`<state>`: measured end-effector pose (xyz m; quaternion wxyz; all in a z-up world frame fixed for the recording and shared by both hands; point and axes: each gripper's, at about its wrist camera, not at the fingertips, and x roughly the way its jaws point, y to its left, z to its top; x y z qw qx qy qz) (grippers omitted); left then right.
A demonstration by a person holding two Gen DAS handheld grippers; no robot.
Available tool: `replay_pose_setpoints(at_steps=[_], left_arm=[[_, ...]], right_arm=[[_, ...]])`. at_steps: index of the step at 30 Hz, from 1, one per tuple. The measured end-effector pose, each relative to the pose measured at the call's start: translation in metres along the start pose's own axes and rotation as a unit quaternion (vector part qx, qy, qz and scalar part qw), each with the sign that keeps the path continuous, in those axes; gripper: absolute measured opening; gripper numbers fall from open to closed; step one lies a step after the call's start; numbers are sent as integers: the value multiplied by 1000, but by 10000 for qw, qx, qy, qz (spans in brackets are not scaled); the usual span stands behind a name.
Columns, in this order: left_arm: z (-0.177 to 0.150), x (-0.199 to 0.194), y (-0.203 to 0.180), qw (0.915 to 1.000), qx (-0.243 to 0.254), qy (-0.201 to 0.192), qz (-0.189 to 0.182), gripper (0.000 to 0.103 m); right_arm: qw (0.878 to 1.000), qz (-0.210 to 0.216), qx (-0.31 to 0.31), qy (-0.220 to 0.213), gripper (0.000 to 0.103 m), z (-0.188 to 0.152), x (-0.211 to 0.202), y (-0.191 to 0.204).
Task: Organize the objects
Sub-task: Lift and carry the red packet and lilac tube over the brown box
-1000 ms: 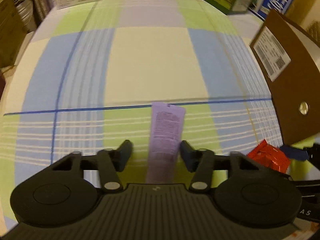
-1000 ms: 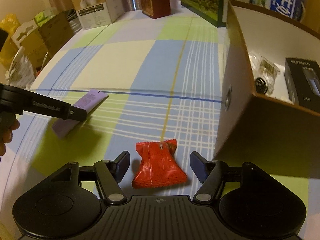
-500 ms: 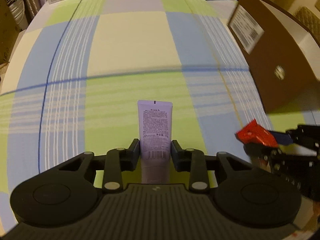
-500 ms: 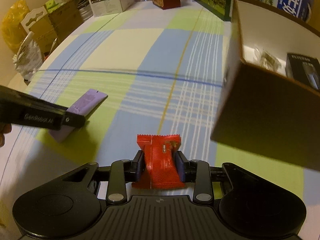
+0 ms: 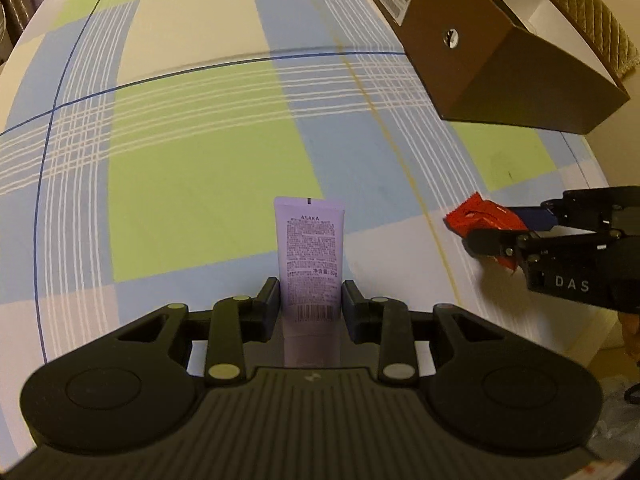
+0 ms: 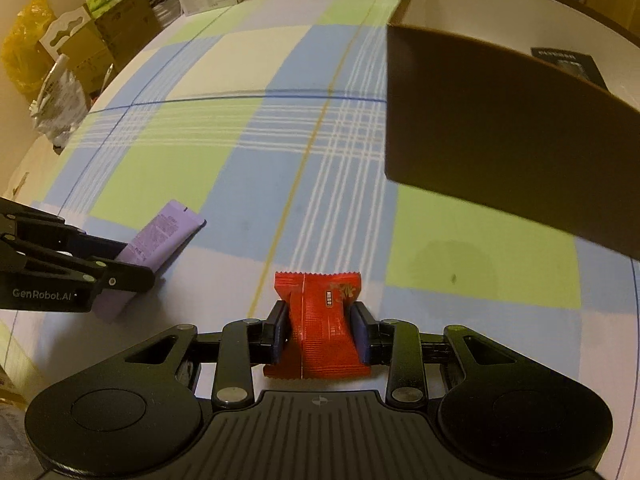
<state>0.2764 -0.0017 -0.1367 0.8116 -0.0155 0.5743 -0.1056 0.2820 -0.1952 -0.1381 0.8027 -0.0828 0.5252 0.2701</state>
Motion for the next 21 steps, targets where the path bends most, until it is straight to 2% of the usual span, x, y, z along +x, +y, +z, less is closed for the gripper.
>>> replay_pose_setpoints(at_steps=[5, 9, 12, 21], left_arm=[[6, 2, -6, 9999, -61, 45, 110, 34], [4, 7, -20, 9994, 73, 48, 321, 36], [1, 7, -26, 9990, 109, -8, 430, 28], [-3, 4, -25, 9990, -163, -45, 419, 28]], right_arm=[[10000, 7, 5, -23, 36, -1, -1, 0], [9999, -40, -119, -10, 37, -1, 0, 7], [9997, -78, -224, -26, 31, -5, -2, 8], [9999, 26, -76, -102, 29, -14, -14, -2]])
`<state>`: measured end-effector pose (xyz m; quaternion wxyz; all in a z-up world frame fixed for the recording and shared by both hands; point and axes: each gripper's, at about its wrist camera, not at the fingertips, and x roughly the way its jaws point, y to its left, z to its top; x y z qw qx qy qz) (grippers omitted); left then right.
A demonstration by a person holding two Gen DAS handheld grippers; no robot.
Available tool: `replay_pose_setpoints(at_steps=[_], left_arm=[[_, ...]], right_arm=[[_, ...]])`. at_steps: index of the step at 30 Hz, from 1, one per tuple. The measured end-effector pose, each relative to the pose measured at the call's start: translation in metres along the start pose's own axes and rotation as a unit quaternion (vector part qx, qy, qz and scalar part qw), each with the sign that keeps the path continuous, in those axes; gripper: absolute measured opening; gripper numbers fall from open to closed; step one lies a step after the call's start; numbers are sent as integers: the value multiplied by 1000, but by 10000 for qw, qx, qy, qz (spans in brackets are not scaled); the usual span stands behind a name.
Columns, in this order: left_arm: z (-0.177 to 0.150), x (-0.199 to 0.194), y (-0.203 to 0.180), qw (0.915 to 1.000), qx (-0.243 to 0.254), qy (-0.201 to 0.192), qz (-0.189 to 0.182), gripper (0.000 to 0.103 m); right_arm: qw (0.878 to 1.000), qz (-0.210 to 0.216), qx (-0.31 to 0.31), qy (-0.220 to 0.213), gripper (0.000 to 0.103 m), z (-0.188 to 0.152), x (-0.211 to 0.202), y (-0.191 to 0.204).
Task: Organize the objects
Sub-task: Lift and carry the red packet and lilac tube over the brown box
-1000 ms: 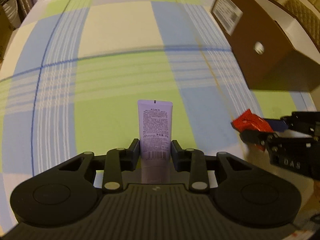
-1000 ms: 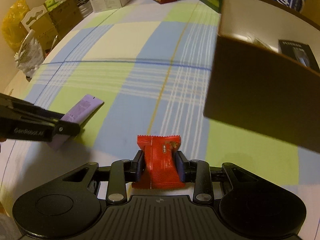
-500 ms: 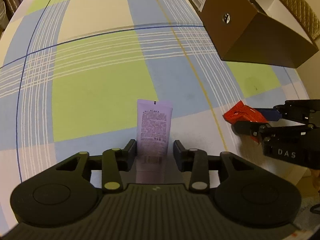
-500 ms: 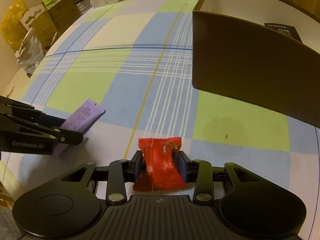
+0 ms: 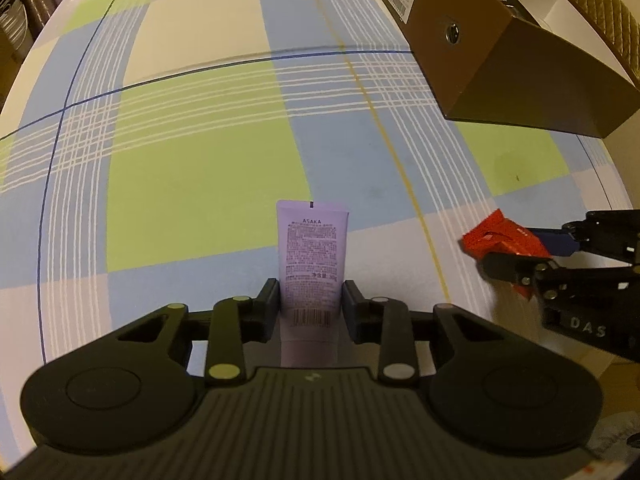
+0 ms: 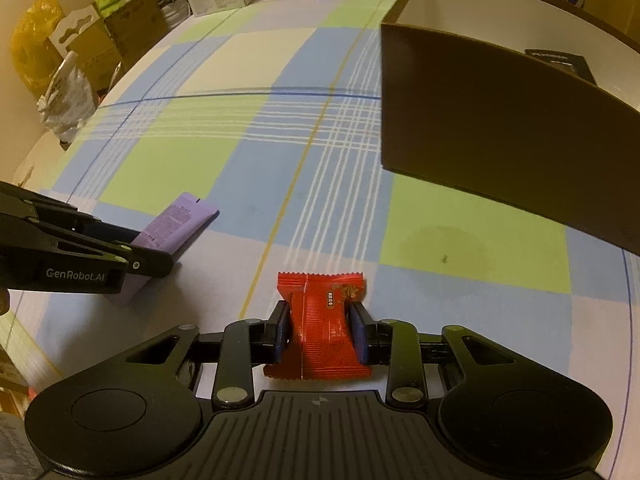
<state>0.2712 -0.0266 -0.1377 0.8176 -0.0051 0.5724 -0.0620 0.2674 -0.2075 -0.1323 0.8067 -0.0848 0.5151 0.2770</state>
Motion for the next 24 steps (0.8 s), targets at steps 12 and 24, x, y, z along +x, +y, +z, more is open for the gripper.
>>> replay_pose_setpoints(at_steps=[12, 24], left_arm=[[4, -20, -9, 9996, -37, -271, -57, 28], [20, -57, -26, 9966, -1, -798, -214, 28]], right_arm=[[9994, 43, 146, -315, 29, -3, -27, -15], [9959, 100, 279, -853, 29, 10, -63, -28]])
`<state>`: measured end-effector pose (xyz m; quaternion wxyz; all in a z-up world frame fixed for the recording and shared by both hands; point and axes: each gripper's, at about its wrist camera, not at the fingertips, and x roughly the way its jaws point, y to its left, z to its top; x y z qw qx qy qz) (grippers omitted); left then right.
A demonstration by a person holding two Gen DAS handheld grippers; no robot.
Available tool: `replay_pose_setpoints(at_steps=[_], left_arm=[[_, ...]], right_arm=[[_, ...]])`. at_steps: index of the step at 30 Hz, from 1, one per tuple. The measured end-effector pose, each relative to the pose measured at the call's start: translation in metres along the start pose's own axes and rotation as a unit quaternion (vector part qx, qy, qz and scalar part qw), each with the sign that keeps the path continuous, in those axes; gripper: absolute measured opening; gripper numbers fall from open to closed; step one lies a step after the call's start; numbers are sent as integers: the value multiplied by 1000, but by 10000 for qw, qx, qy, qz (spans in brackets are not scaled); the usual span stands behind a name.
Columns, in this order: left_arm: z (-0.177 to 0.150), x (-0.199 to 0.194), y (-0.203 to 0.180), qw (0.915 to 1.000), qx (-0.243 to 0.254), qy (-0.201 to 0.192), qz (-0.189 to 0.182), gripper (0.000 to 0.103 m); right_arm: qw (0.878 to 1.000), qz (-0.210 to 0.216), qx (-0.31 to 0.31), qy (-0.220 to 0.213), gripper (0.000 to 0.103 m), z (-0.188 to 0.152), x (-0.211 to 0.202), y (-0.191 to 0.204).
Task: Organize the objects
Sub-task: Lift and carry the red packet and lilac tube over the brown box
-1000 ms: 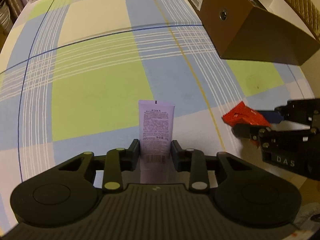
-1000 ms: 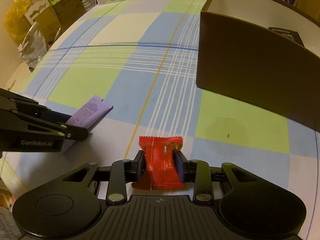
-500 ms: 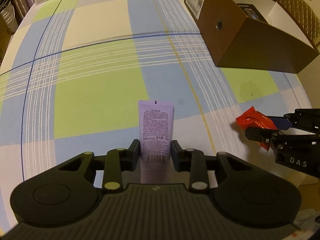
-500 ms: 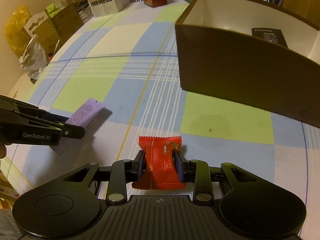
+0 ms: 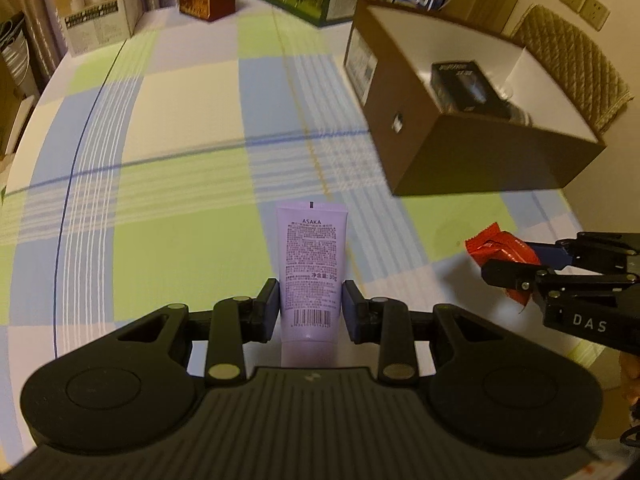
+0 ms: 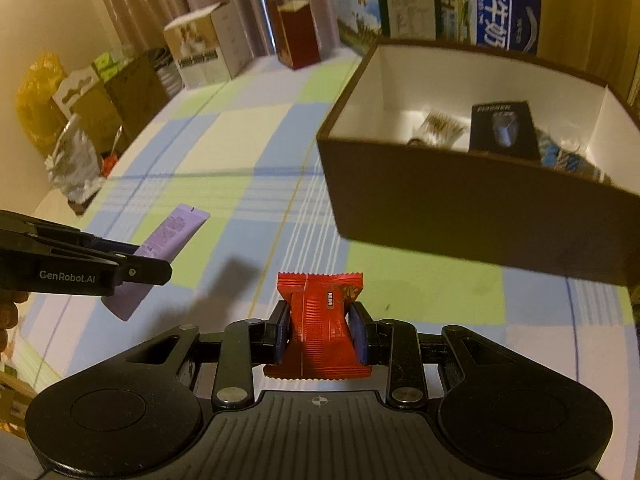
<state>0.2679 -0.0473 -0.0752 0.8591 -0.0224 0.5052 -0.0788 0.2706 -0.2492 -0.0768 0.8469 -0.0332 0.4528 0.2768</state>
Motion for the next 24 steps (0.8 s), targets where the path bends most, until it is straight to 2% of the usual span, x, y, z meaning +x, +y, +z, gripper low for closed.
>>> replay_pose_setpoints(at_steps=[14, 24], left_arm=[[39, -19, -34, 9984, 203, -470, -258, 28], [80, -13, -73, 9951, 499, -744, -415, 28]], right_arm=[[9985, 29, 209, -512, 29, 23, -35, -24], [9940, -301, 411, -964, 29, 49, -60, -69]])
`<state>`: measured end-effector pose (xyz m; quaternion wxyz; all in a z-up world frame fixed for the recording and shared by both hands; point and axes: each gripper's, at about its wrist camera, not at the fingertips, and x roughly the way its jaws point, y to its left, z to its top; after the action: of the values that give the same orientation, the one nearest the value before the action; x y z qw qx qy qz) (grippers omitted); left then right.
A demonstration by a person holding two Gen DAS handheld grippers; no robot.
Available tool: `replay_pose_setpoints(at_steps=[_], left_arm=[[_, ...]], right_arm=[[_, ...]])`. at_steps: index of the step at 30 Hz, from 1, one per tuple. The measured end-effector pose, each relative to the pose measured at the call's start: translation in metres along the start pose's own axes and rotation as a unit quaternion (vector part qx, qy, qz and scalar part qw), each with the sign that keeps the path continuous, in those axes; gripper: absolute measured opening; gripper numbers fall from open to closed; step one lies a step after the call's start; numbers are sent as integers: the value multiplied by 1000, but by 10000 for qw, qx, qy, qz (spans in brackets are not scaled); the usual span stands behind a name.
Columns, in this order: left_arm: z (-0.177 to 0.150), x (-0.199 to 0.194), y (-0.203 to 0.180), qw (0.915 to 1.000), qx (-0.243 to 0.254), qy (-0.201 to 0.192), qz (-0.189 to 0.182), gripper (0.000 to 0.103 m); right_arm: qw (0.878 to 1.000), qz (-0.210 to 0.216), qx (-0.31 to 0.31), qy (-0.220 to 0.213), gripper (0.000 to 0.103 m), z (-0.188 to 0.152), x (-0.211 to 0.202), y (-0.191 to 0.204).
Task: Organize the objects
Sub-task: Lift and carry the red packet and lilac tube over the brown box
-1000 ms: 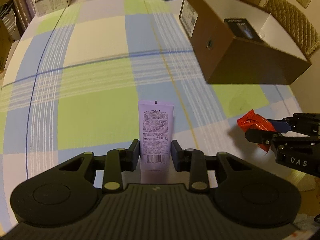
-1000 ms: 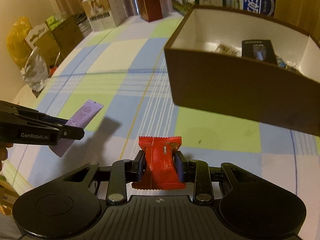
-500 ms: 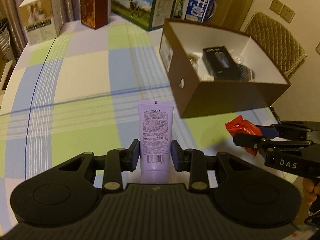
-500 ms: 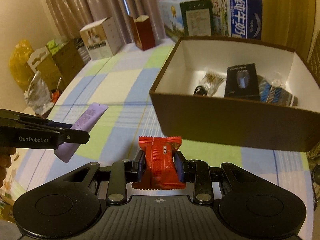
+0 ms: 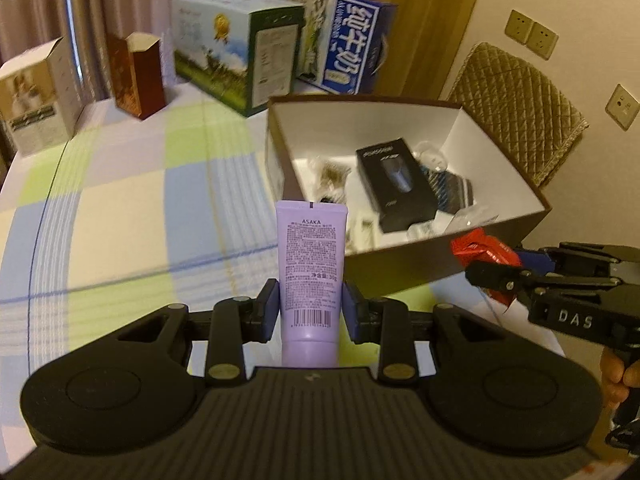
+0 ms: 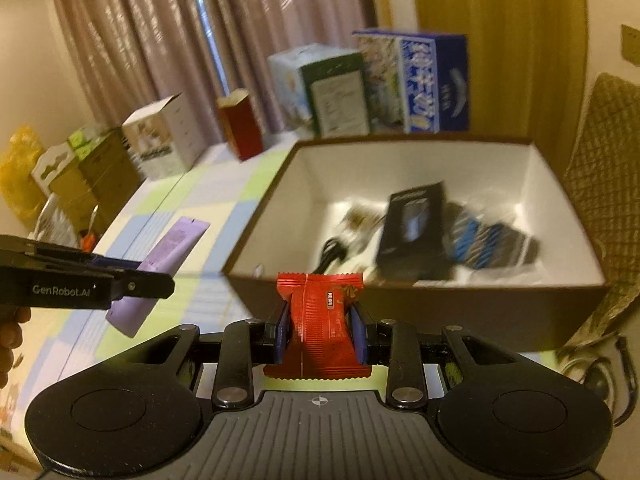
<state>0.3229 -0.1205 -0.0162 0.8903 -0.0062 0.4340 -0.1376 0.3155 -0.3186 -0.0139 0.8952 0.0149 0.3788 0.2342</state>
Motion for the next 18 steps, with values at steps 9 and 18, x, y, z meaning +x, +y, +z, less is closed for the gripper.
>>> replay_pose_setpoints(at_steps=[9, 18], left_arm=[[34, 30, -29, 9998, 158, -52, -58, 28], [62, 67, -47, 9998, 200, 70, -2, 28]], right_arm=[[9989, -357, 140, -258, 29, 29, -2, -52], [9982, -476, 236, -283, 29, 54, 19, -96]])
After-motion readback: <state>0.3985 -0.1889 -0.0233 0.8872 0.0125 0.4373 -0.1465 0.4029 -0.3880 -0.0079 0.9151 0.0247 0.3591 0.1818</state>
